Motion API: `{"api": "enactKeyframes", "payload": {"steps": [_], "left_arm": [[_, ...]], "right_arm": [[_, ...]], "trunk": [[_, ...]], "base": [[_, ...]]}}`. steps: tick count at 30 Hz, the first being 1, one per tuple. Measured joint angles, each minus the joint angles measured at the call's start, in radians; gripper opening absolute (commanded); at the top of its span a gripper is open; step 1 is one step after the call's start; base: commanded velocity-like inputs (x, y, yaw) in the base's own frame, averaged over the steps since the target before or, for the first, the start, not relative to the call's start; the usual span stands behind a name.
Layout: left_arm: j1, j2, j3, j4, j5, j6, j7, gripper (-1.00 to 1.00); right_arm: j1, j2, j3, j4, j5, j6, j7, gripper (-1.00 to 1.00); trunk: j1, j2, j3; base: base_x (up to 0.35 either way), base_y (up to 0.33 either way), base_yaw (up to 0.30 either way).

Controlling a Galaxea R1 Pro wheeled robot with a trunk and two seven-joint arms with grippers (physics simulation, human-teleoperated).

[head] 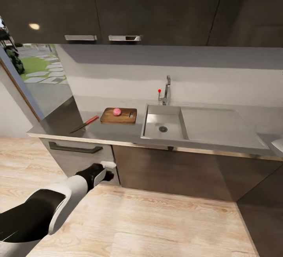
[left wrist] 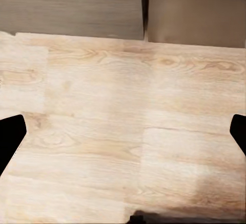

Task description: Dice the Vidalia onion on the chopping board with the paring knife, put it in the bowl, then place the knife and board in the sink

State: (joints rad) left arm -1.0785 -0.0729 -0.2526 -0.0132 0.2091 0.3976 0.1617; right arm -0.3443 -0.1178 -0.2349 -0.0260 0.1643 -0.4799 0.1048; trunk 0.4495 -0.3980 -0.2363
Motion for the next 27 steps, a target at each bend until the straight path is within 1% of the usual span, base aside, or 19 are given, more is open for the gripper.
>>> {"api": "enactKeyframes", "payload": {"steps": [2, 3, 4, 6, 8, 9, 10, 12, 14, 16, 17, 19, 21, 22, 23, 24, 25, 27], "left_arm": [[0.005, -0.003, 0.000, 0.053, 0.002, -0.155, -0.005, 1.00], [0.011, -0.003, 0.000, 0.067, 0.003, -0.204, -0.011, 1.00], [0.029, -0.003, 0.002, 0.079, 0.004, -0.249, -0.023, 1.00], [0.059, -0.003, 0.002, 0.085, 0.005, -0.277, -0.036, 1.00], [0.120, -0.002, 0.002, 0.090, 0.005, -0.318, -0.048, 1.00], [0.161, -0.002, 0.002, 0.091, 0.006, -0.361, -0.051, 1.00], [0.179, -0.002, 0.002, 0.092, 0.006, -0.378, -0.052, 1.00], [0.246, -0.001, 0.002, 0.091, 0.006, -0.431, -0.053, 1.00], [0.315, 0.001, 0.002, 0.090, 0.006, -0.460, -0.053, 1.00], [0.423, 0.013, 0.003, 0.091, 0.006, -0.503, -0.054, 1.00], [0.447, 0.021, 0.002, 0.091, 0.007, -0.535, -0.054, 1.00], [0.496, 0.032, 0.002, 0.091, 0.007, -0.623, -0.054, 1.00], [0.534, 0.040, 0.003, 0.092, 0.008, -0.745, -0.050, 1.00], [0.542, 0.043, 0.003, 0.092, 0.009, -0.779, -0.049, 1.00], [0.558, 0.055, 0.004, 0.092, 0.011, -0.870, -0.045, 1.00], [0.570, 0.076, 0.006, 0.092, 0.013, -0.953, -0.028, 1.00], [0.572, 0.081, 0.004, 0.092, 0.012, -0.969, -0.021, 1.00], [0.574, 0.085, 0.004, 0.092, 0.012, -0.981, -0.012, 1.00]], "right_arm": [[0.000, 0.000, 0.000, 0.000, 0.000, 0.000, 0.000, 1.00], [0.000, 0.000, 0.000, -0.001, 0.000, 0.000, 0.000, 1.00], [0.000, 0.000, 0.000, -0.001, -0.001, 0.000, 0.000, 1.00], [0.000, 0.000, 0.000, -0.001, -0.001, 0.000, 0.000, 1.00], [0.000, 0.000, -0.001, -0.001, -0.003, -0.001, -0.001, 1.00], [0.000, 0.001, -0.001, -0.001, -0.003, -0.001, -0.002, 1.00], [0.000, 0.001, -0.001, -0.002, -0.003, -0.001, -0.002, 1.00], [0.000, 0.002, -0.002, -0.004, -0.004, -0.001, -0.002, 1.00], [0.000, 0.004, -0.003, -0.007, -0.004, -0.002, -0.003, 1.00], [0.000, 0.013, -0.005, -0.022, -0.003, -0.003, -0.017, 1.00], [0.000, 0.021, -0.005, -0.042, -0.002, -0.003, -0.031, 1.00], [0.000, 0.042, -0.005, -0.116, -0.003, -0.003, -0.068, 1.00], [0.000, 0.056, -0.004, -0.195, -0.006, -0.004, -0.089, 1.00], [0.000, 0.058, -0.005, -0.210, -0.007, -0.005, -0.092, 1.00], [0.000, 0.061, -0.006, -0.238, -0.009, -0.014, -0.097, 1.00], [0.000, 0.064, -0.005, -0.257, -0.010, -0.051, -0.102, 1.00], [0.000, 0.064, -0.005, -0.258, -0.010, -0.069, -0.105, 1.00], [0.000, 0.065, -0.005, -0.255, -0.010, -0.086, -0.107, 1.00]], "trunk": [[0.000, 0.000, 0.000], [0.000, 0.000, 0.000], [0.000, 0.000, 0.000], [0.000, 0.000, 0.000], [0.000, 0.000, 0.000], [0.000, 0.000, 0.000], [0.000, 0.000, 0.000], [0.000, 0.000, 0.000], [0.000, 0.000, 0.000], [0.000, 0.000, 0.000], [0.000, 0.000, 0.000], [0.000, 0.000, 0.000], [0.000, 0.000, 0.000], [0.000, 0.000, 0.000], [0.000, 0.000, 0.000], [0.000, 0.000, 0.000], [0.000, 0.000, 0.000], [0.000, 0.000, 0.000]], "base": [[-0.002, 0.000, 0.000], [0.000, 0.000, 0.000], [0.000, 0.000, 0.000], [0.000, 0.000, 0.000], [0.000, 0.000, 0.000], [0.000, 0.000, 0.000], [0.000, 0.000, 0.000], [0.000, 0.000, 0.000], [0.000, 0.000, 0.000], [0.000, 0.000, 0.000], [0.000, 0.000, 0.000], [0.000, 0.000, 0.000], [0.000, 0.000, 0.000], [0.000, 0.000, 0.000], [0.000, 0.000, 0.000], [0.000, 0.000, 0.000], [0.000, 0.000, 0.000], [0.000, 0.000, 0.000]]}}
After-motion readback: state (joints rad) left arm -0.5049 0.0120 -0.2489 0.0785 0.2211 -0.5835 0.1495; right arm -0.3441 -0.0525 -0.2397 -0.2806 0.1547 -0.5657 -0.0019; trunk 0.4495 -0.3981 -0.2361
